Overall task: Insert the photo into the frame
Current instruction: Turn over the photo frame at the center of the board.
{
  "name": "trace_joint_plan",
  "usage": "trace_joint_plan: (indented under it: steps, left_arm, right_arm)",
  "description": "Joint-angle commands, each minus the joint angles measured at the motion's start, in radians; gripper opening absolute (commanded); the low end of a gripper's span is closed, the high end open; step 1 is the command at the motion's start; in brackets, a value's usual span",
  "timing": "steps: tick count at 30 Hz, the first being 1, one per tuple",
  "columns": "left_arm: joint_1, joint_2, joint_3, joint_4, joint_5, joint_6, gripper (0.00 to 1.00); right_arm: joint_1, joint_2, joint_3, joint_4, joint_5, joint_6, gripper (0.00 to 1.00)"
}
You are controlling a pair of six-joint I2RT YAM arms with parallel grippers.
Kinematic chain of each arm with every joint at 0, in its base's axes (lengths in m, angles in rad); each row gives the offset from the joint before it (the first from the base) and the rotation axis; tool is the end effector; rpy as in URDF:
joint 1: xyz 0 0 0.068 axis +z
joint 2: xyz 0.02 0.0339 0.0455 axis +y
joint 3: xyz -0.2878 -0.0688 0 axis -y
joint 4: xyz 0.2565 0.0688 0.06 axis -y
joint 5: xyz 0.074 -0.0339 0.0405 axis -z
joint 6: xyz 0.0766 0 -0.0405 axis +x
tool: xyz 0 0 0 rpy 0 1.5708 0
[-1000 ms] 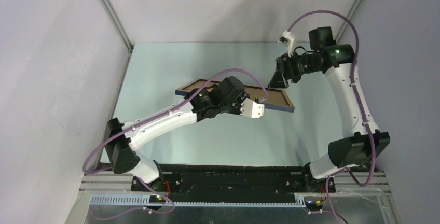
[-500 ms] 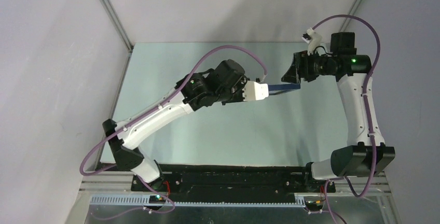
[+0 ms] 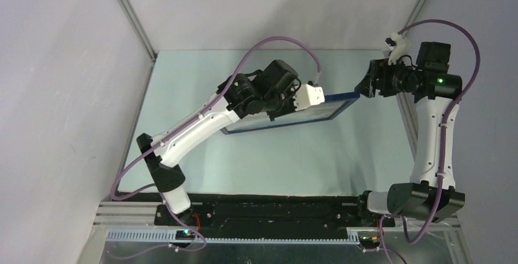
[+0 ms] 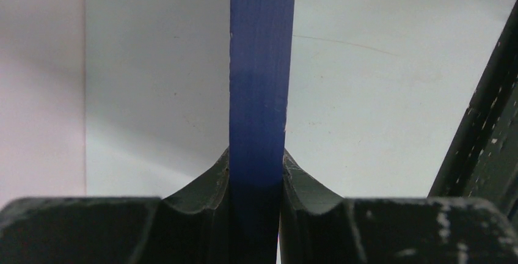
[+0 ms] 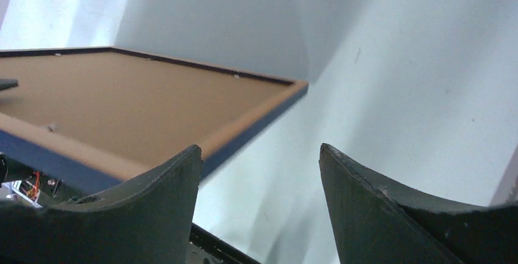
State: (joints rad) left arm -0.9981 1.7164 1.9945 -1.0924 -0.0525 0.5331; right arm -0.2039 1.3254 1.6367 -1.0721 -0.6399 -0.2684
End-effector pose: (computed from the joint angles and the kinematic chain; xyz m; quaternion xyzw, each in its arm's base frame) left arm 0.2176 -0.3300 0.4169 0.6368 0.6765 -0.0613 0.3649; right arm 0.2776 -0.0107 0.4350 -0.1520 0.8680 0.1935 0.4313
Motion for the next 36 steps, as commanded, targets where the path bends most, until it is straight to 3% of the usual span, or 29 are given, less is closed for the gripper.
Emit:
trace_joint_plan:
  steps: [1,12,36]
  left_arm:
    - [0.064,-0.022,0.123,0.138,-0.015,-0.129,0.00]
    - [0.154,0.028,0.209,0.125,0.058,-0.273,0.00]
    - [0.369,0.086,0.249,0.131,0.263,-0.616,0.00]
  right_arm:
    - [-0.062,-0.016,0.011,-0.045,-0.010,-0.038,0.75]
    - [-0.119,0.000,-0.026,-0.035,-0.081,-0.032,0.75]
    - [-0.094,0.105,-0.177,0.109,-0.169,0.070,0.74]
